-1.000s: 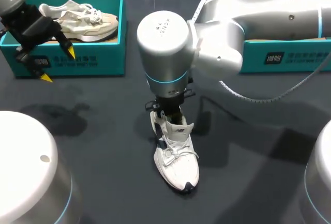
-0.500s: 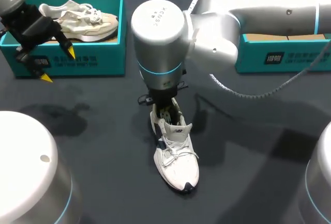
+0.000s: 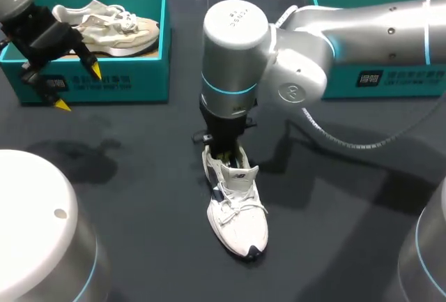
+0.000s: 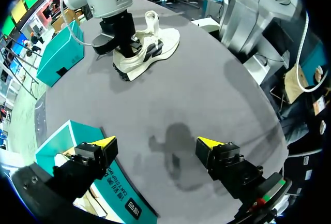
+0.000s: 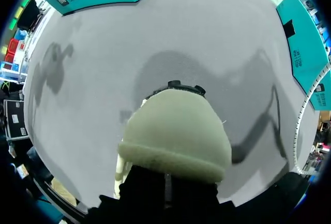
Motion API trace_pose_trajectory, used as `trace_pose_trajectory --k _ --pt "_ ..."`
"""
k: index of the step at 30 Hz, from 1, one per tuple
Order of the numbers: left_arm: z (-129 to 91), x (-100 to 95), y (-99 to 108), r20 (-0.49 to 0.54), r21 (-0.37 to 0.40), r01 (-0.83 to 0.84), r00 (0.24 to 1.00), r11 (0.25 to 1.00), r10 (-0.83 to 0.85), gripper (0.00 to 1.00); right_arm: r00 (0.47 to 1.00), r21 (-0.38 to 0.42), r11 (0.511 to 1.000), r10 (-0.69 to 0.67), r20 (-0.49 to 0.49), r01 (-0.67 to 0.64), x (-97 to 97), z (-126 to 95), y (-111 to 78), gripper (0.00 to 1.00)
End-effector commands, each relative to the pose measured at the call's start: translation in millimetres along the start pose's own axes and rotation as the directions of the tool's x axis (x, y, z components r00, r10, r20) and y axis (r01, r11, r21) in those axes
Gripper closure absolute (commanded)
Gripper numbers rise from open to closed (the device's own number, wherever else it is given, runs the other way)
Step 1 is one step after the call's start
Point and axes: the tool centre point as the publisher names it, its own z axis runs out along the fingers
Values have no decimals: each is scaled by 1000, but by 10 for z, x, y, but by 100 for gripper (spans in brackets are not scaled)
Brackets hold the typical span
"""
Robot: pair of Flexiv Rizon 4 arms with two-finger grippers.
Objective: Take the shoe out of the shoebox, open the shoe tongue, remove and reinsert the insole, then place the shoe into the shoebox
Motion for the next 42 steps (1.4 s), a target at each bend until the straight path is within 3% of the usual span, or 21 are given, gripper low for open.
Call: trace_pose_trajectory --k 1,4,9,15,23,35,42 --pt "-3 13 0 0 -3 -1 1000 1000 1 0 1000 -2 1000 14 20 -14 41 48 -201 100" --pt "-3 13 0 0 -3 -1 1000 1000 1 0 998 -4 1000 18 60 -18 67 -72 -253 100" --pt "-3 13 0 0 -3 -1 1000 1000 1 0 993 -28 1000 -7 115 11 95 -211 -185 100" --pt "-3 13 0 0 -3 -1 1000 1000 1 0 995 4 1000 -22 95 22 71 -40 -147 100" --pt "-3 13 0 0 -3 -1 1000 1000 1 0 998 54 998 11 57 -14 -10 141 -294 100" --pt "-3 13 0 0 -3 -1 1000 1000 1 0 991 66 997 32 129 -41 -30 -274 -472 100" --pt "-3 13 0 0 -3 -1 1000 1000 1 0 991 110 993 20 131 -35 -44 -446 -417 100"
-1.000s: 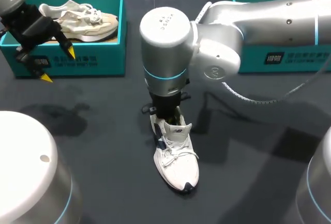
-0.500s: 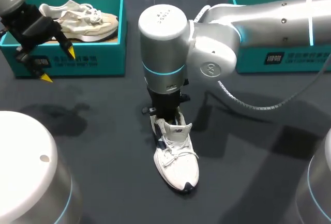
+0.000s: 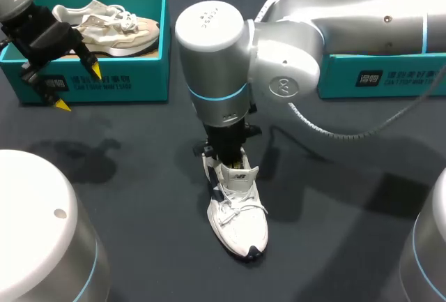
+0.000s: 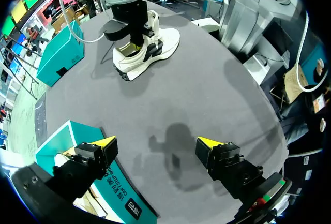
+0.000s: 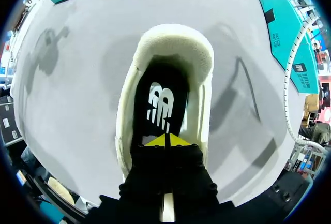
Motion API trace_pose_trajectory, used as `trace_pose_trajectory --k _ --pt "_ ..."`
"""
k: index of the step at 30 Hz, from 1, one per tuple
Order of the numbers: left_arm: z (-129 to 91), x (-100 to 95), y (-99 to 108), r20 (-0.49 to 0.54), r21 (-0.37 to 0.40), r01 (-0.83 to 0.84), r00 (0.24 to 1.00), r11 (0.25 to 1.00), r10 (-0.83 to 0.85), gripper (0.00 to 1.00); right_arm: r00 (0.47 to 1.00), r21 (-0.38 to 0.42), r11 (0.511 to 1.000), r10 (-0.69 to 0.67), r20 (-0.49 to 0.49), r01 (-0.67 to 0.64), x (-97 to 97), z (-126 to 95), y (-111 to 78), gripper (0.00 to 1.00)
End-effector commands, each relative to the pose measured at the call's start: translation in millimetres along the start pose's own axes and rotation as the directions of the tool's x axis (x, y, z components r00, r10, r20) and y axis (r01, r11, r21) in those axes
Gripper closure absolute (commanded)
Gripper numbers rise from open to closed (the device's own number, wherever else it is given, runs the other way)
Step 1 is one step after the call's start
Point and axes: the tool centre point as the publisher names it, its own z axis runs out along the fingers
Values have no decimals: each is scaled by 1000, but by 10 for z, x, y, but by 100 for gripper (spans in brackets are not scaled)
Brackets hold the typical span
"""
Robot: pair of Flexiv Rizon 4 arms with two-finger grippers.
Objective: Take the shoe out of the shoebox, open the shoe tongue, remove and reinsert the insole, then place the shoe into the shoebox
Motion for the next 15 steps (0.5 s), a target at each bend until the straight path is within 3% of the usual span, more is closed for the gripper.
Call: trace_pose_trajectory --k 1,3,10,15 --pt "-3 12 0 0 -3 0 1000 1000 0 0 1000 39 999 -1 -13 2 -42 -104 28 100" --pt "-3 12 0 0 -3 0 1000 1000 0 0 1000 85 996 -3 -28 5 -39 -109 30 100" --pt "-3 12 0 0 -3 0 1000 1000 0 0 999 99 995 -5 -45 10 -38 -74 -5 98" --pt "-3 12 0 0 -3 0 1000 1000 0 0 999 118 993 -9 -51 15 -10 -82 -29 58"
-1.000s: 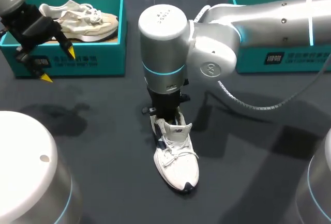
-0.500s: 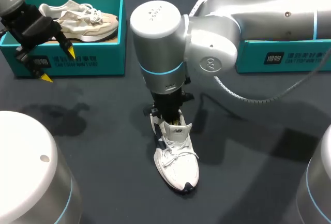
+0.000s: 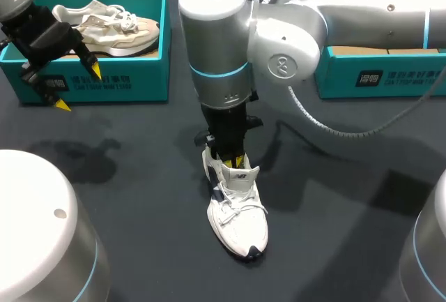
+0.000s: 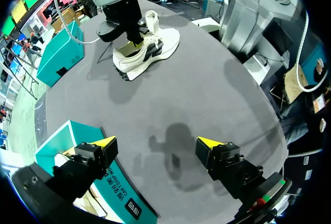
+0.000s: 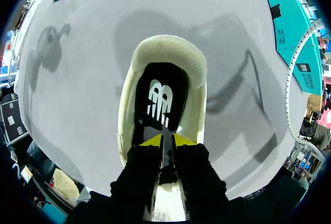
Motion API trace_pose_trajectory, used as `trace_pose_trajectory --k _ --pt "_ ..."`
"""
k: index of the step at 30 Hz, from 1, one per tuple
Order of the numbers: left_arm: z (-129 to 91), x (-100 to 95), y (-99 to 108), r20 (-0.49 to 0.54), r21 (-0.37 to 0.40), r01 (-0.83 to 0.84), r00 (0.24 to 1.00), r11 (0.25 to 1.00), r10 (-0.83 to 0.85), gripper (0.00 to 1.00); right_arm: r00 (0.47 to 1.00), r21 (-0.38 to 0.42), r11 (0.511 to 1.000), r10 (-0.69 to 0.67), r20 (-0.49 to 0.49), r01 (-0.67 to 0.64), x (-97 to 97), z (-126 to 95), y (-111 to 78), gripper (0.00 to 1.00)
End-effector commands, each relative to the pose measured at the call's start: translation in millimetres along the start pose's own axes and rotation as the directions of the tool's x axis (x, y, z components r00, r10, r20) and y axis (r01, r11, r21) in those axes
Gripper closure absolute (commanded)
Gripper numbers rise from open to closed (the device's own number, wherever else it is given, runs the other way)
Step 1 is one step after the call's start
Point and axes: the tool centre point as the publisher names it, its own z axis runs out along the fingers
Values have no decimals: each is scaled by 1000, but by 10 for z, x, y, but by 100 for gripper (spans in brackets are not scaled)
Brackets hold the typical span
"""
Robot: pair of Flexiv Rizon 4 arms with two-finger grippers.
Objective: Take the shoe out of the shoebox, open the shoe tongue, remove and reinsert the insole, then place the shoe into the shoebox
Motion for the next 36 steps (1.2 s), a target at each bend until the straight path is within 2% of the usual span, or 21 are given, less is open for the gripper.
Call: trace_pose_trajectory --k 1,2,3,9,20,28,36 --pt "-3 12 0 0 -3 0 1000 1000 0 0 1000 16 1000 7 -3 -7 16 4 -22 47" --pt "-3 12 0 0 -3 0 1000 1000 0 0 1000 19 1000 9 -3 -9 17 2 -35 12" --pt "-3 12 0 0 -3 0 1000 1000 0 0 1000 20 1000 12 -1 -12 20 -3 -49 0" --pt "-3 12 0 0 -3 0 1000 1000 0 0 999 28 999 41 18 -41 30 -64 -112 0" --pt "-3 12 0 0 -3 0 1000 1000 0 0 998 29 998 58 39 -59 52 -124 -113 0" --pt "-3 12 0 0 -3 0 1000 1000 0 0 993 8 995 102 61 -103 60 -217 -271 0" --pt "-3 12 0 0 -3 0 1000 1000 0 0 990 7 992 123 65 -123 66 -234 -348 0"
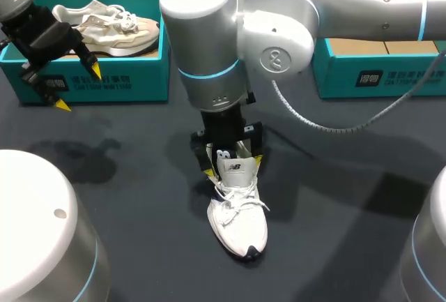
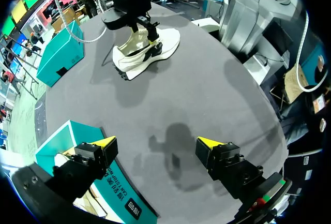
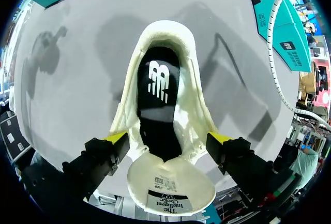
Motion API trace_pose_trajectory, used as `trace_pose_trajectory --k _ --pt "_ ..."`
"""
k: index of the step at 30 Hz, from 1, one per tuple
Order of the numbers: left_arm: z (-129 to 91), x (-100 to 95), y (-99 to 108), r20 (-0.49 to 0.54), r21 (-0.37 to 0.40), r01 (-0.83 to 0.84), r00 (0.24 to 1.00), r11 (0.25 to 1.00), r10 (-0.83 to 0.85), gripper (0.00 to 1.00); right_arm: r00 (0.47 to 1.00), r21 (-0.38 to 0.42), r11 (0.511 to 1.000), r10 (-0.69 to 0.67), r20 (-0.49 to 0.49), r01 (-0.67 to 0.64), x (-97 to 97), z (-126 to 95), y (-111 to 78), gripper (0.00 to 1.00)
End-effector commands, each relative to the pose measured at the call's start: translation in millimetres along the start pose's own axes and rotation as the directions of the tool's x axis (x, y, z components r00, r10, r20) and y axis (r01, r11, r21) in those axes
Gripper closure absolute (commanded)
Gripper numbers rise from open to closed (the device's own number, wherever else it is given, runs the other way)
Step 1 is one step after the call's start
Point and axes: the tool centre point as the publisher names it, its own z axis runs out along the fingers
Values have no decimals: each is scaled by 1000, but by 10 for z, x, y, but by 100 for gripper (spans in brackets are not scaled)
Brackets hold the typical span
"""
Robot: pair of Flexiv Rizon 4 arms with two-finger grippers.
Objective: Take the shoe out of the shoebox, open the shoe tongue, remove and reinsert the insole, then place the shoe into the shoebox
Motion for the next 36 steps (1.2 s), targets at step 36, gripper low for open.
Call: trace_pose_trajectory --k 36 --pt "-3 12 0 0 -3 0 1000 1000 0 0 979 36 978 202 38 -203 24 -284 -928 0"
